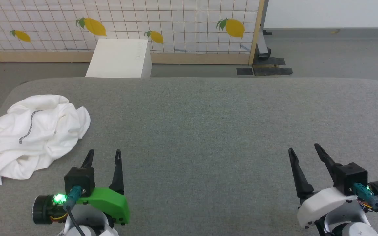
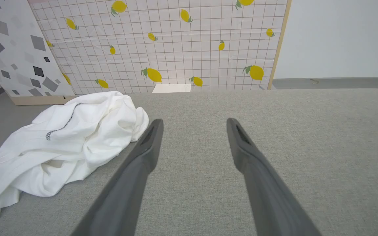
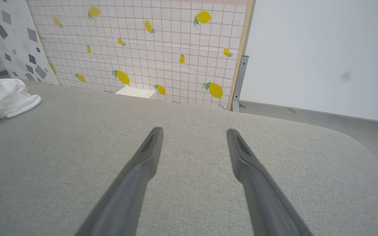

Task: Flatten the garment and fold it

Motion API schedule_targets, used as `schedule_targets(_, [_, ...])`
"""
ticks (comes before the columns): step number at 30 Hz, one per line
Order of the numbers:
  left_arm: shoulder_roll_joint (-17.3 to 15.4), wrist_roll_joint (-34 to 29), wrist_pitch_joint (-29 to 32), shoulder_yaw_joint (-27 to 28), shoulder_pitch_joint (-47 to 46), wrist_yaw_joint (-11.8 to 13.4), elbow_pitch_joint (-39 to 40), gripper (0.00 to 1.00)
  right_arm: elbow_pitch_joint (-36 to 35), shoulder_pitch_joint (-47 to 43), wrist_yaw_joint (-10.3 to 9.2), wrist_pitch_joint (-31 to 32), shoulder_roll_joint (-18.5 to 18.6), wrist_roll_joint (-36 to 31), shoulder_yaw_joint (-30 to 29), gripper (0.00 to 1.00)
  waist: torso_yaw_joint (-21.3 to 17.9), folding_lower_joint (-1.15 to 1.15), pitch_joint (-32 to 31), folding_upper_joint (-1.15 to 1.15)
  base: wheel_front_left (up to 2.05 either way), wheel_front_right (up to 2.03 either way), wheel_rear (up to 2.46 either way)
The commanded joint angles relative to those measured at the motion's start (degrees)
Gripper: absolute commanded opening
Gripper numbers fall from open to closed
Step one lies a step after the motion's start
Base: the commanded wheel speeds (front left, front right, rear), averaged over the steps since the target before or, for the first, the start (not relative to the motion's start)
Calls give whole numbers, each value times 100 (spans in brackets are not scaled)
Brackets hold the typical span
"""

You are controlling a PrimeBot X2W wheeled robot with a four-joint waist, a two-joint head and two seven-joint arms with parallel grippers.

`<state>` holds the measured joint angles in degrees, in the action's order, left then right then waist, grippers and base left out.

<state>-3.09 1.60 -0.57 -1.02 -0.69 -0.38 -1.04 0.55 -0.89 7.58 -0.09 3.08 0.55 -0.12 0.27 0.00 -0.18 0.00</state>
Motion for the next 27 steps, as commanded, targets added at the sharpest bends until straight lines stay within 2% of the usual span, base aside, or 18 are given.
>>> schedule_targets(1, [0, 42, -63, -32, -47, 53, -38, 100, 25, 4, -1, -70, -2, 42, -1, 100, 25, 0, -3, 0, 0, 0, 0])
schedule_targets(14, [-46, 175, -222, -118, -100, 133, -192, 100, 105, 28, -2, -196, -4, 140, 13, 100, 433, 0, -32, 0, 0, 0, 0])
schedule_targets(27, [-128, 334, -401, -217, -98, 234, -307, 100, 235, 74, -3, -360, -6, 236, 43, 100, 1081, 0, -53, 0, 0, 0, 0])
